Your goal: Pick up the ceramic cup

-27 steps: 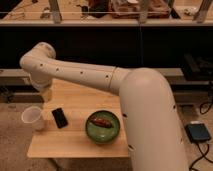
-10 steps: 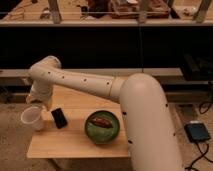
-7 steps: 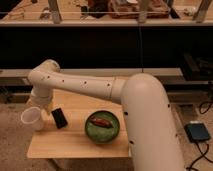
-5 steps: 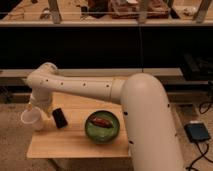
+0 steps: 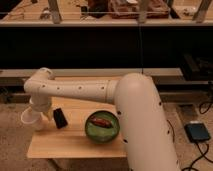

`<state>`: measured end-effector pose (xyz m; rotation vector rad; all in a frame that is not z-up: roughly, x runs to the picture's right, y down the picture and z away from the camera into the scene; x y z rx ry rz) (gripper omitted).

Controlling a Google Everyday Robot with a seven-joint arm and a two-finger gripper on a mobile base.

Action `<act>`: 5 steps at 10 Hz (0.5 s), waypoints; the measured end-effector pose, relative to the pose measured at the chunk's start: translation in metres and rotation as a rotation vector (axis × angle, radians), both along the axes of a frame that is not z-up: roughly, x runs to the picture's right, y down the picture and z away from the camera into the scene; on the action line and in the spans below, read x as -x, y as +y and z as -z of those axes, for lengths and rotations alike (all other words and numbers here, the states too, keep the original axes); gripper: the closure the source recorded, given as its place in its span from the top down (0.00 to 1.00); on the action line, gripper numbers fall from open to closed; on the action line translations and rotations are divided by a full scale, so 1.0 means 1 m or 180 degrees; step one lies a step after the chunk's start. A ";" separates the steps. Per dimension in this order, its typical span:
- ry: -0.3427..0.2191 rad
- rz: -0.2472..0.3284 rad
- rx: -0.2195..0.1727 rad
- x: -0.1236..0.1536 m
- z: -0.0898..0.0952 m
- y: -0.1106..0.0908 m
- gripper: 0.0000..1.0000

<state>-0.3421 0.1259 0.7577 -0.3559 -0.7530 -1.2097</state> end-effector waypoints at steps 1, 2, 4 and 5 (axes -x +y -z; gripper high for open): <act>0.0010 0.0022 0.0006 0.001 -0.004 0.004 0.65; 0.0020 0.0046 0.0009 0.003 -0.009 0.008 0.65; 0.0047 0.0074 0.0012 0.006 -0.020 0.010 0.65; 0.0056 0.0124 0.0019 0.009 -0.024 0.013 0.65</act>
